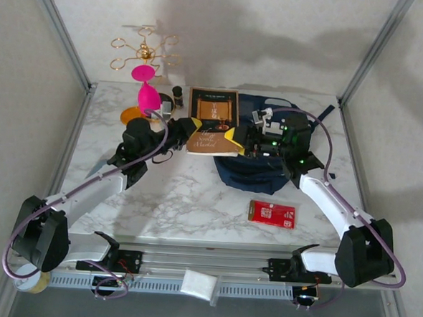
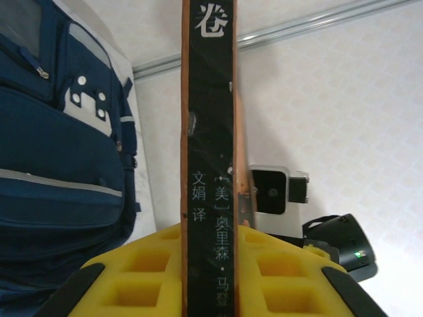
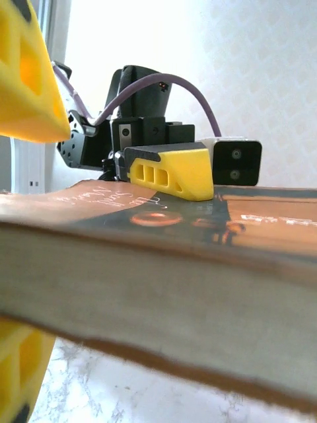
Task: Pack the student bag
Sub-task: Pass the book, then open the student bag at the center of the table.
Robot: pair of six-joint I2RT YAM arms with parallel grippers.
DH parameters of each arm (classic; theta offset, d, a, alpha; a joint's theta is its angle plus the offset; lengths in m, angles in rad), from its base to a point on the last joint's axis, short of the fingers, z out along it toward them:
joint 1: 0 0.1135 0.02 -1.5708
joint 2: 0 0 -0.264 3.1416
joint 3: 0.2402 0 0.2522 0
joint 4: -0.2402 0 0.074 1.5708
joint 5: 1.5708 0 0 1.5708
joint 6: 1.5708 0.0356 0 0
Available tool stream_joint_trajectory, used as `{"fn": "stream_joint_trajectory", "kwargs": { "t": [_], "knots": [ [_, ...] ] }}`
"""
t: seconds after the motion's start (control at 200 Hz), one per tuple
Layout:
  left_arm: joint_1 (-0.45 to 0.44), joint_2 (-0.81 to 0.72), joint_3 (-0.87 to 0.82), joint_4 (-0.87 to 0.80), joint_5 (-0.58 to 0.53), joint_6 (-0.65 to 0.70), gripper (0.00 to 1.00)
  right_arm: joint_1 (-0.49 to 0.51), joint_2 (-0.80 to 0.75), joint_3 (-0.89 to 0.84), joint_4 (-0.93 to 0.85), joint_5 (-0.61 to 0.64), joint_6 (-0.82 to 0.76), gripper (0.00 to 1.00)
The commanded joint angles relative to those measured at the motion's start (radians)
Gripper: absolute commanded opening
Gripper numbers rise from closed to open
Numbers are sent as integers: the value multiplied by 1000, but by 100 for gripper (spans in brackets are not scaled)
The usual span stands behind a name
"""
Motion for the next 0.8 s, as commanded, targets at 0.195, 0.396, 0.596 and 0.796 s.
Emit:
{"fn": "stream_joint_trajectory", "kwargs": {
  "t": [0.195,0.396,0.596,0.796],
  "knots": [
    [-37,36,69,-40,-5,115,0,-36,-4,-11,-96,16,-112,9],
    [-52,75,146,-192,-28,263,25,-135,-47,2,-219,64,-195,0],
    [-122,176,326,-490,-131,635,47,-333,-63,38,-449,174,-307,0],
    [-268,373,488,-621,-96,890,51,-492,-98,53,-568,301,-387,0]
  ]
}}
